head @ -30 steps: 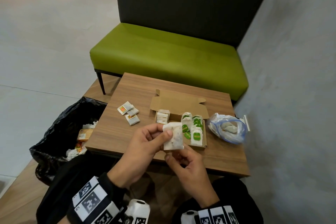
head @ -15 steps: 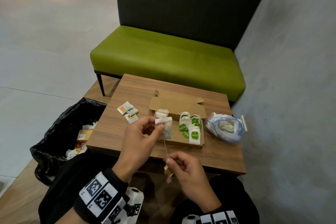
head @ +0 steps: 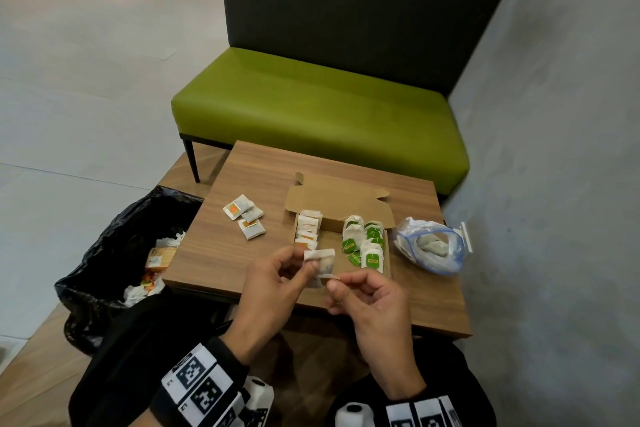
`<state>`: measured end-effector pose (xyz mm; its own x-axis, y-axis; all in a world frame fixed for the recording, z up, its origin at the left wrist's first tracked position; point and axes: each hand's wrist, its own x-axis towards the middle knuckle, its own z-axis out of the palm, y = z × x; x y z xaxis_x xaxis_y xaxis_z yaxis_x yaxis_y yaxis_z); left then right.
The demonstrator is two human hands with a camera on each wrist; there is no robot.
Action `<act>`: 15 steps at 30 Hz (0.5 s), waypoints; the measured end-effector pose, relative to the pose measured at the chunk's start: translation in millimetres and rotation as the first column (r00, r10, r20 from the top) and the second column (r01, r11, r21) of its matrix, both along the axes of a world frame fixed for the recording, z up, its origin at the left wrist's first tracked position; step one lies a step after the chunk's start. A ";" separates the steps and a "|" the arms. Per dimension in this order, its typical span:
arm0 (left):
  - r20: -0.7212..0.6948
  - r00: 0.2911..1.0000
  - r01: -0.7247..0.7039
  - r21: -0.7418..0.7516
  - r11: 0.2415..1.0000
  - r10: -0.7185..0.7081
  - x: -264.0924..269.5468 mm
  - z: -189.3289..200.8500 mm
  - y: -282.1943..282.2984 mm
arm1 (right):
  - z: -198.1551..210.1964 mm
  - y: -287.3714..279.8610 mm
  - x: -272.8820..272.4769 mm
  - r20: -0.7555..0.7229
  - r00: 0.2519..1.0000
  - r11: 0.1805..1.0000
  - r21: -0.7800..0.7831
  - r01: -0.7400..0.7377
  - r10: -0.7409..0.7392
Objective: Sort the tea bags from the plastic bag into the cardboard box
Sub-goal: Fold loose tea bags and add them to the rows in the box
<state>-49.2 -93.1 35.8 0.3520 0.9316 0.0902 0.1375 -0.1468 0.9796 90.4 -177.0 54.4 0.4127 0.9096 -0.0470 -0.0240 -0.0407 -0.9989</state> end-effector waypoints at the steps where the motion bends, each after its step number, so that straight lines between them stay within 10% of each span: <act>1: 0.030 1.000 0.005 -0.034 0.999 -0.004 0.4 -0.3 -1.0 | -1.8 2.1 -1.3 0.023 0.999 0.999 0.003 0.043 -0.043; 15: 0.193 0.969 0.196 -0.209 0.958 -0.156 0.6 -0.6 -7.4 | -15.6 12.0 4.4 -0.038 0.997 0.991 -0.115 0.061 -0.066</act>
<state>-48.6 -100.6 35.2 0.5095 0.8595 -0.0407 -0.0445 0.0735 0.9963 94.9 -165.0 38.8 0.4651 0.8693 -0.1672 -0.0715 -0.1513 -0.9859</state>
